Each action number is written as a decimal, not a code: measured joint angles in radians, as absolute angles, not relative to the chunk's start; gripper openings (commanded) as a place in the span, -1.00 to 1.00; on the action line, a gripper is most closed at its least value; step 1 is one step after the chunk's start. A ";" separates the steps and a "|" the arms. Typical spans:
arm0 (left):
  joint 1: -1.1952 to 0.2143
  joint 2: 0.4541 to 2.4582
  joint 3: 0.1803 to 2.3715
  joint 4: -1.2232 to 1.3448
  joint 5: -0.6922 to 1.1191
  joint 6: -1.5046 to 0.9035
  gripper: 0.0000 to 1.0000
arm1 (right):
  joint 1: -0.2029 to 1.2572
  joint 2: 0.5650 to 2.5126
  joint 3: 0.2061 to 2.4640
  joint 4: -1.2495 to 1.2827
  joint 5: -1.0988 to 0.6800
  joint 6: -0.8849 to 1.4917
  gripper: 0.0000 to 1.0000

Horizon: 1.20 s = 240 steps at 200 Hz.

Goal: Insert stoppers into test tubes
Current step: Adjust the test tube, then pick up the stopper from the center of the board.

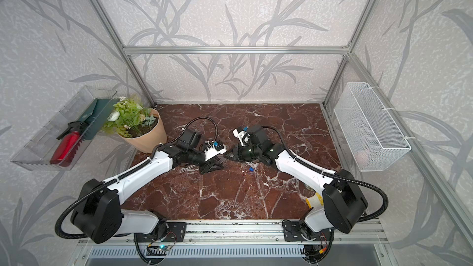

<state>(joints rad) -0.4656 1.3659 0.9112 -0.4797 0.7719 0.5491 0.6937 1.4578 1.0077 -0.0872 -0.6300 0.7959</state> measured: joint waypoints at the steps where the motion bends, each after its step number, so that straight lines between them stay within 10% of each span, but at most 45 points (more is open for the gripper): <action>1: -0.466 1.365 0.911 -0.480 0.772 0.549 -0.51 | 0.694 1.458 1.008 -0.087 -0.630 0.796 -0.74; 87: -0.466 1.355 0.910 -0.487 0.761 0.561 -0.91 | 0.693 1.457 1.008 -0.089 -0.618 0.797 -0.72; 157: -0.466 1.329 0.906 -0.488 0.733 0.554 -1.00 | 0.665 1.384 1.003 -0.102 -0.587 0.766 0.02; 240: -0.466 1.325 0.860 -0.442 0.527 0.476 -1.00 | 0.617 1.218 1.060 -0.568 -0.284 0.220 0.05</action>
<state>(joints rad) -0.4656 1.3254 0.8604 -0.4419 0.5266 0.4763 0.6170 1.2182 1.0599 -0.5678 -0.2840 0.2199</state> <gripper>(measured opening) 0.164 0.530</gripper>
